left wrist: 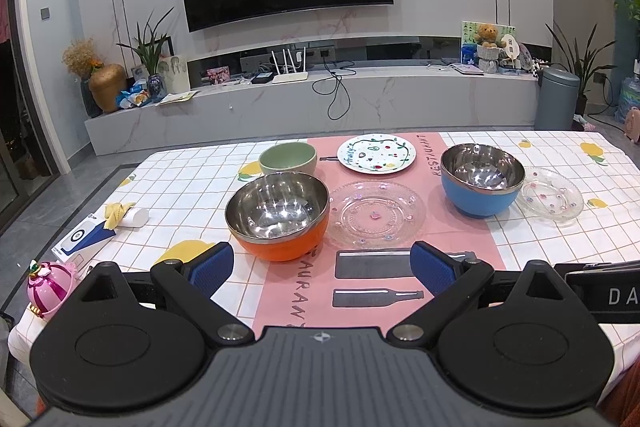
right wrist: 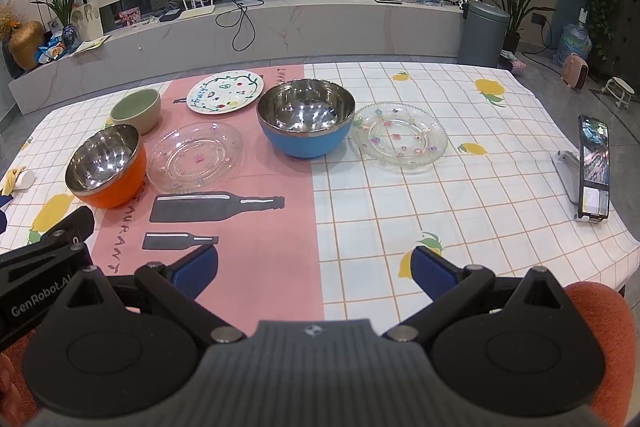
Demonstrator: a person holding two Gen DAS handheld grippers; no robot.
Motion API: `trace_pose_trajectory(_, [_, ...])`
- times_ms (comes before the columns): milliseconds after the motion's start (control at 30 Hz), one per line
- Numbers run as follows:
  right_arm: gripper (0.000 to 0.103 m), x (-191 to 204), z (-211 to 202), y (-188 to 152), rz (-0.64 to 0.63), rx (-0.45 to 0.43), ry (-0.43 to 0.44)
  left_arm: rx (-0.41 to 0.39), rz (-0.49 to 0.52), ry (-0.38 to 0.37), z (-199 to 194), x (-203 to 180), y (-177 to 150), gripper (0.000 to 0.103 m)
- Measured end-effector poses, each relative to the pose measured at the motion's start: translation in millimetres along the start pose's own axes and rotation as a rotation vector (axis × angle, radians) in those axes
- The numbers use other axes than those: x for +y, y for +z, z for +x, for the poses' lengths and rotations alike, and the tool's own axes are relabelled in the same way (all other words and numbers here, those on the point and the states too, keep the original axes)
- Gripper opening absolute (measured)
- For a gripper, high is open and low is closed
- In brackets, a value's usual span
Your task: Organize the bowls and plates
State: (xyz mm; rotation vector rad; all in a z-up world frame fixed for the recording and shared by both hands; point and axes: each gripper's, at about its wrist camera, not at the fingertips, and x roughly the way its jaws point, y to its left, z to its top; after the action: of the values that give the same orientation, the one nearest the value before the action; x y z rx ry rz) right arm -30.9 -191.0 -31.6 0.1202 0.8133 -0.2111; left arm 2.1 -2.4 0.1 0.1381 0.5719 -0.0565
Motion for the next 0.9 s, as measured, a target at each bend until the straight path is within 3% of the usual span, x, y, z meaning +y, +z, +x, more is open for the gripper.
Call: trace_pose_trajectory(900, [0.100,0.6,-2.7,-0.9,0.001,0.002,0.007,-0.003,-0.008,-0.005,-2.3,1.4,-1.4,0.103])
